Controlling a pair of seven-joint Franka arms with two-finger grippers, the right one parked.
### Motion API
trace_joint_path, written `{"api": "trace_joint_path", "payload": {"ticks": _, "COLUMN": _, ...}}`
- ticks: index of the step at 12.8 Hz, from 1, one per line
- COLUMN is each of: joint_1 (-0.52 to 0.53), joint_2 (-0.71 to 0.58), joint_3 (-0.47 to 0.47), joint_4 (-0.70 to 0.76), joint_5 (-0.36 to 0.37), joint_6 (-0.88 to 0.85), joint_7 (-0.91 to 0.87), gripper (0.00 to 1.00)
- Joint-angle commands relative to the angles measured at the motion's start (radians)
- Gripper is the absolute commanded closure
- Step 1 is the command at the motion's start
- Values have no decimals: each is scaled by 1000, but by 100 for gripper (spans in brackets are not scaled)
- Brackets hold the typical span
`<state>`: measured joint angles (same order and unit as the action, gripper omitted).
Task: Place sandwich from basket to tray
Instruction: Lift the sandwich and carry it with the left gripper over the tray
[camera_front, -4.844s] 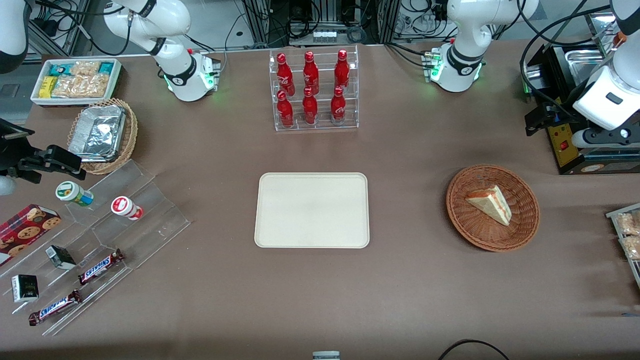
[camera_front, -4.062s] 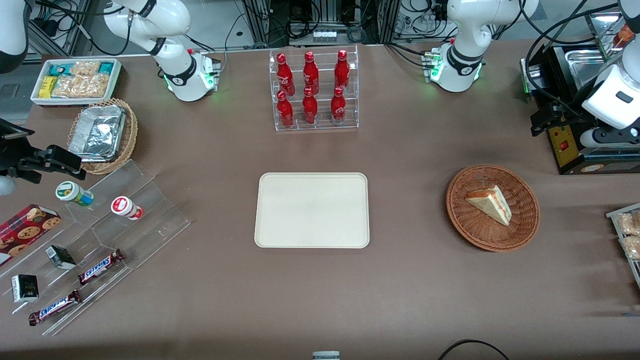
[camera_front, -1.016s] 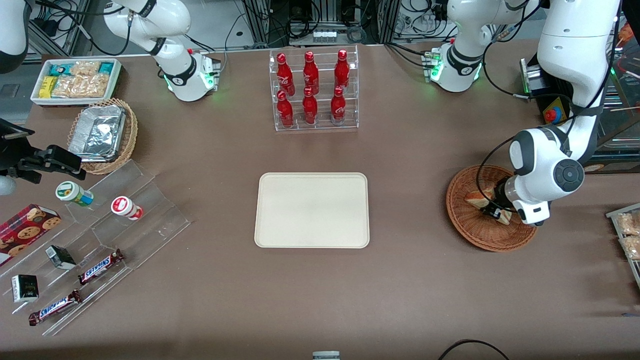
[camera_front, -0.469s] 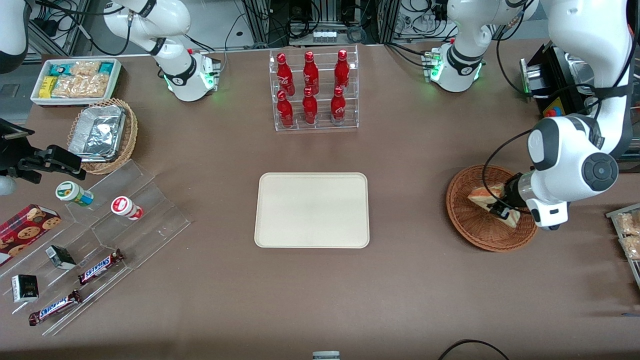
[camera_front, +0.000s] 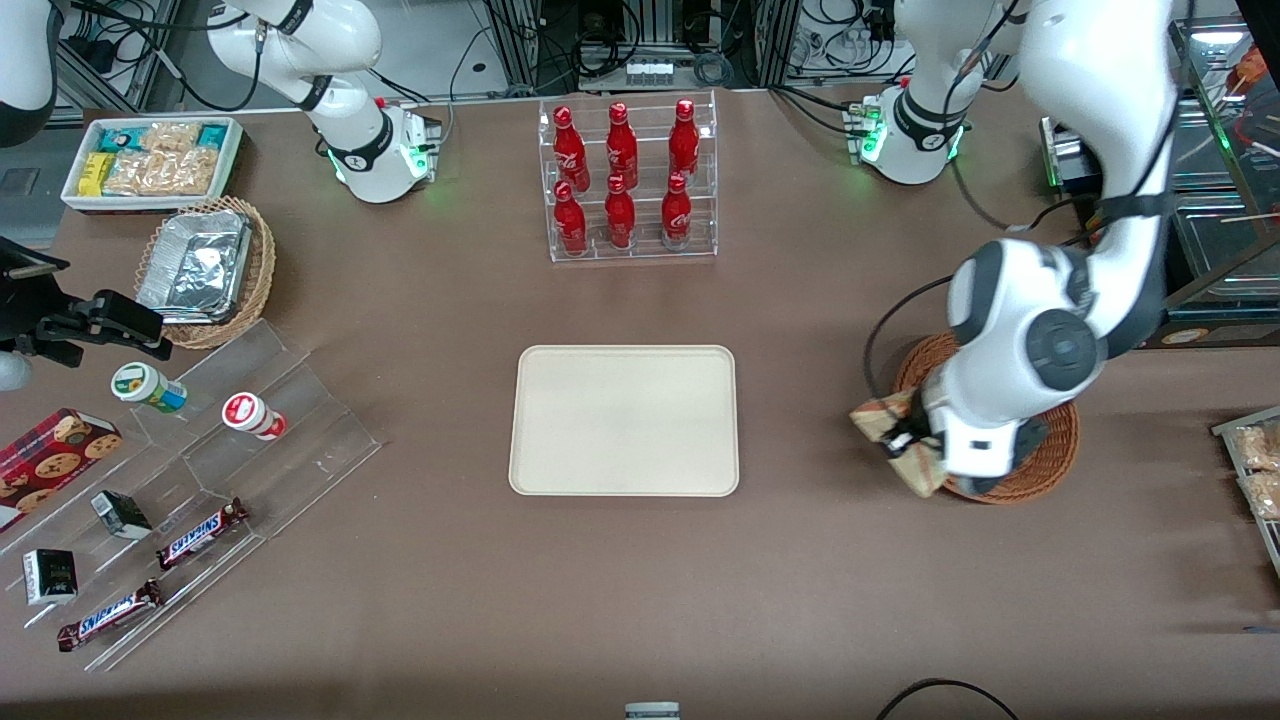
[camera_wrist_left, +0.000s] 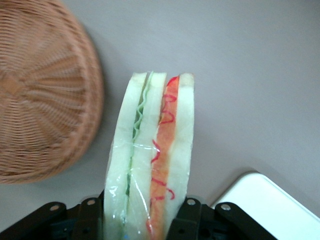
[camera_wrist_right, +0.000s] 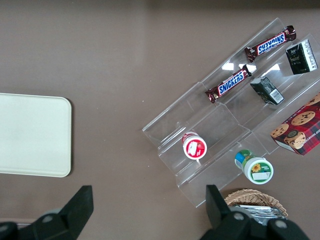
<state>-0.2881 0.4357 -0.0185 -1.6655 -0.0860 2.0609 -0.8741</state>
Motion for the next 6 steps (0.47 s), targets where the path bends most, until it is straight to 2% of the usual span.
{"api": "trace_joint_path", "payload": {"ticks": 1, "joint_1": -83, "joint_2": 138, "joint_3": -12, "joint_4": 180, "joint_5": -9, "joint_6": -44, "joint_7": 27, "gripper": 53}}
{"api": "trace_joint_path", "payload": {"ticks": 4, "joint_1": -181, "joint_2": 221, "joint_3": -34, "joint_4": 248, "joint_5": -9, "joint_6": -18, "joint_7": 108, "gripper": 53}}
{"api": "trace_joint_path", "payload": {"ticks": 6, "joint_1": -238, "joint_2": 271, "joint_3": -46, "joint_4": 248, "joint_5": -12, "joint_6": 78, "joint_7": 139, "gripper": 53}}
